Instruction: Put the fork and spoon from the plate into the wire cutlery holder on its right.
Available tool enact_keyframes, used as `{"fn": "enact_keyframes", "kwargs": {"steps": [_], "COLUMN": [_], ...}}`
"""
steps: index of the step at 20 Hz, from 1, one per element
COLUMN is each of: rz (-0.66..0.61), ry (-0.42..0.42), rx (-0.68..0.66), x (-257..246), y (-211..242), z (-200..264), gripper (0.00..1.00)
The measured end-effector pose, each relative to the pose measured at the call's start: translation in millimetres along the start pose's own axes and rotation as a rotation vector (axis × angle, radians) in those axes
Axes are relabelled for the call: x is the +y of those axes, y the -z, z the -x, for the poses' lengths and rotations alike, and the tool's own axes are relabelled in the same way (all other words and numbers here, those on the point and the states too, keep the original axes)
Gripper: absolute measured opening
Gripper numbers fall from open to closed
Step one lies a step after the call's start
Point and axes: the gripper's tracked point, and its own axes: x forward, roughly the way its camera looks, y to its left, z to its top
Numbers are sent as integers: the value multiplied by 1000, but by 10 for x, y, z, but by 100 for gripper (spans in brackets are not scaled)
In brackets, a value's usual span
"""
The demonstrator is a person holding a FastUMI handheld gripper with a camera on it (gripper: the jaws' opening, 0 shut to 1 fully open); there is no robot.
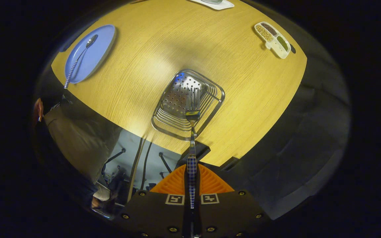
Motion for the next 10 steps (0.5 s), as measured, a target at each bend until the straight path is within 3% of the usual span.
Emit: {"fn": "enact_keyframes", "kwargs": {"steps": [10], "rz": [48], "ry": [-12], "rx": [90], "x": [-46], "y": [-313], "z": [-182], "gripper": [11]}}
